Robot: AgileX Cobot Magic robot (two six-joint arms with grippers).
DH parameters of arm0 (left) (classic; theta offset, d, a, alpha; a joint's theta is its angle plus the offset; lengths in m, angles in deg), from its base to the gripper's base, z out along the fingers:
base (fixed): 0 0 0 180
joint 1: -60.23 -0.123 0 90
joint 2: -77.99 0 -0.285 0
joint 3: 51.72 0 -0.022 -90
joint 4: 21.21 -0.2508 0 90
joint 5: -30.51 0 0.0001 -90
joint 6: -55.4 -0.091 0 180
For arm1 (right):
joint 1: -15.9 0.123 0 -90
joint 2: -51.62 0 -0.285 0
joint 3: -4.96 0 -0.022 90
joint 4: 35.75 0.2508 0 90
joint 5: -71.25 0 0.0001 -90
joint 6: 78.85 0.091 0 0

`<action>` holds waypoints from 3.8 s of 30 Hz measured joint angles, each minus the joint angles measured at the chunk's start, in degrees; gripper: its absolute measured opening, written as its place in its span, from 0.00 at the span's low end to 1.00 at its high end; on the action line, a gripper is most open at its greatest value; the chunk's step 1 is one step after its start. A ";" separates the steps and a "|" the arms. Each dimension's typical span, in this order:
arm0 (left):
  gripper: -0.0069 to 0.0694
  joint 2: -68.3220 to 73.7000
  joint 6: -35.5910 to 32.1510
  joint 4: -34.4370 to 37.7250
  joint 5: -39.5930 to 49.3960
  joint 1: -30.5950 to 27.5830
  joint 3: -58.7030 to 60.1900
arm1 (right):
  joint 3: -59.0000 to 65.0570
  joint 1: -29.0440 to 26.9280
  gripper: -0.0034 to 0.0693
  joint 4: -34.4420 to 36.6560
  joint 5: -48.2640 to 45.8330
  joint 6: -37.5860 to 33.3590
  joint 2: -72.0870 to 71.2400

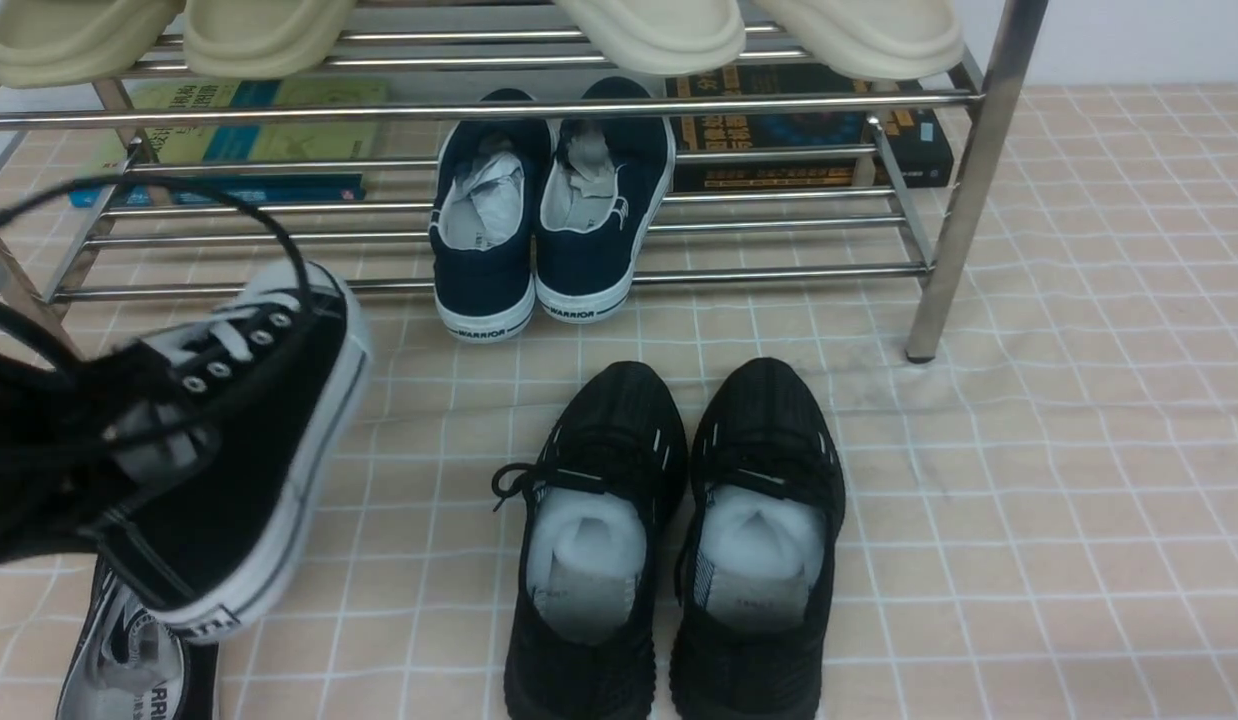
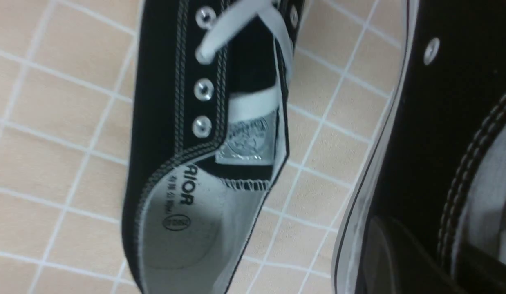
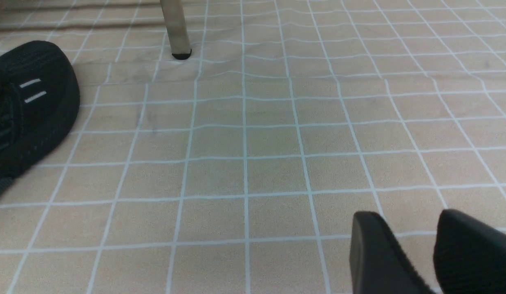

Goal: Take the shoes off the shelf from the light coffee tablecloth by hand.

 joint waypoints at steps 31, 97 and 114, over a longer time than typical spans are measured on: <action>0.12 5.65 62.34 -38.45 -0.69 41.46 4.57 | 0.00 0.00 0.38 0.00 0.00 0.00 0.00; 0.09 -32.22 13.39 -32.44 6.00 42.60 0.67 | 0.00 0.00 0.38 0.00 0.00 0.00 0.00; 0.10 -43.29 14.26 -36.08 -16.07 42.60 18.55 | 0.00 0.00 0.38 0.00 0.00 0.00 0.00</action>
